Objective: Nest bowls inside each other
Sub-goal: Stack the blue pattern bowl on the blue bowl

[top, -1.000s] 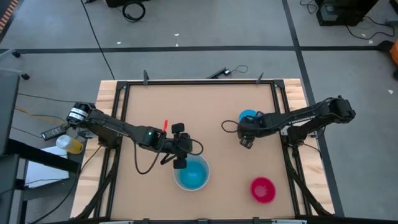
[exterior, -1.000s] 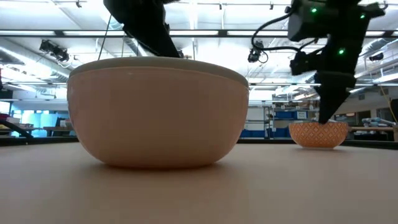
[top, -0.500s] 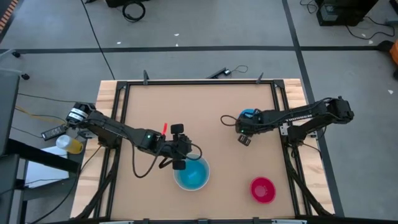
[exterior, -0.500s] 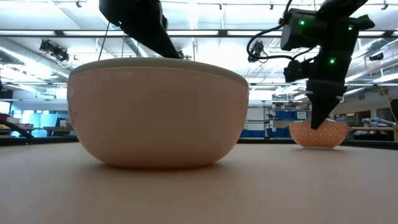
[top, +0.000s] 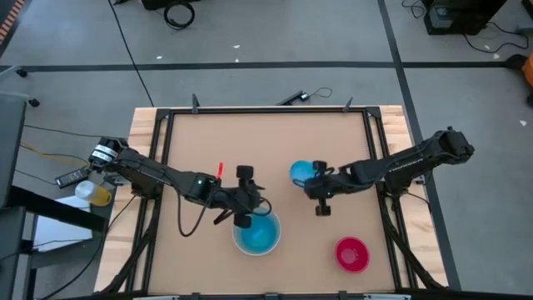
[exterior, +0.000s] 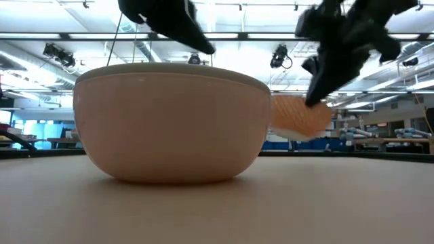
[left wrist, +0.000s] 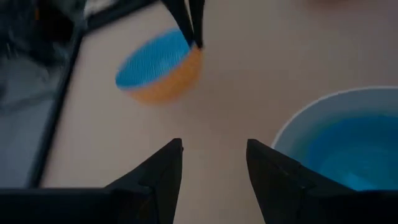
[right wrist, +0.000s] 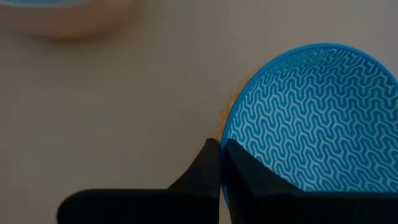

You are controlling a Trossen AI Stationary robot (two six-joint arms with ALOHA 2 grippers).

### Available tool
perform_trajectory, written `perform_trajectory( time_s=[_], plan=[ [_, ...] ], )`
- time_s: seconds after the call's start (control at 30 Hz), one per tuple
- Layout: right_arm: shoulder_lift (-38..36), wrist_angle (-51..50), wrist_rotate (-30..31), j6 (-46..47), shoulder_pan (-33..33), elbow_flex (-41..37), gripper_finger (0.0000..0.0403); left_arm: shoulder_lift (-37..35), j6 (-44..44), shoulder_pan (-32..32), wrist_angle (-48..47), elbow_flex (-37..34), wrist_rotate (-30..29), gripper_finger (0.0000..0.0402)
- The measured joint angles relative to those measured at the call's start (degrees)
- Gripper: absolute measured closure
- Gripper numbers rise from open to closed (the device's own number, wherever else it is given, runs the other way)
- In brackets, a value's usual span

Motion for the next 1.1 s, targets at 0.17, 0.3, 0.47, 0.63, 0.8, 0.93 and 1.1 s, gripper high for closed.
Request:
perform_trajectory(
  time_s=[0.17, 0.3, 0.47, 0.63, 0.8, 0.93, 1.1],
  plan=[
    [0.00, 7.68, -3.35, -10.99, 3.41, 0.31, 0.0393, 3.35, 19.53, 0.00, 7.91, 0.00, 2.69, 0.0221],
    [0.00, 9.34, -3.58, -12.21, 4.29, 0.36, 0.0393, 6.63, 27.48, 1.00, 14.15, 0.00, 2.98, 0.0221],
    [0.00, 8.92, -3.48, -12.28, 4.36, 0.36, 0.0393, 8.85, 29.98, 2.95, 18.70, 0.00, 4.48, 0.0221],
    [0.00, 8.61, -3.57, -15.32, 4.36, 0.36, 0.0394, 8.96, 28.88, 5.69, 19.44, 0.00, 12.83, 0.0221],
    [0.00, 8.81, -3.69, -20.25, 4.36, 0.36, 0.0394, 8.96, 26.00, 8.34, 19.49, 0.00, 14.97, 0.0221],
    [0.00, 9.28, -4.52, -23.30, 3.76, 0.36, 0.0394, 8.96, 25.14, 9.75, 17.97, 0.00, 18.95, 0.0223],
    [0.02, 9.71, -6.34, -26.03, 2.85, 0.36, 0.0388, 8.96, 27.04, 10.31, 14.39, 0.09, 22.35, 0.0262]
  ],
)
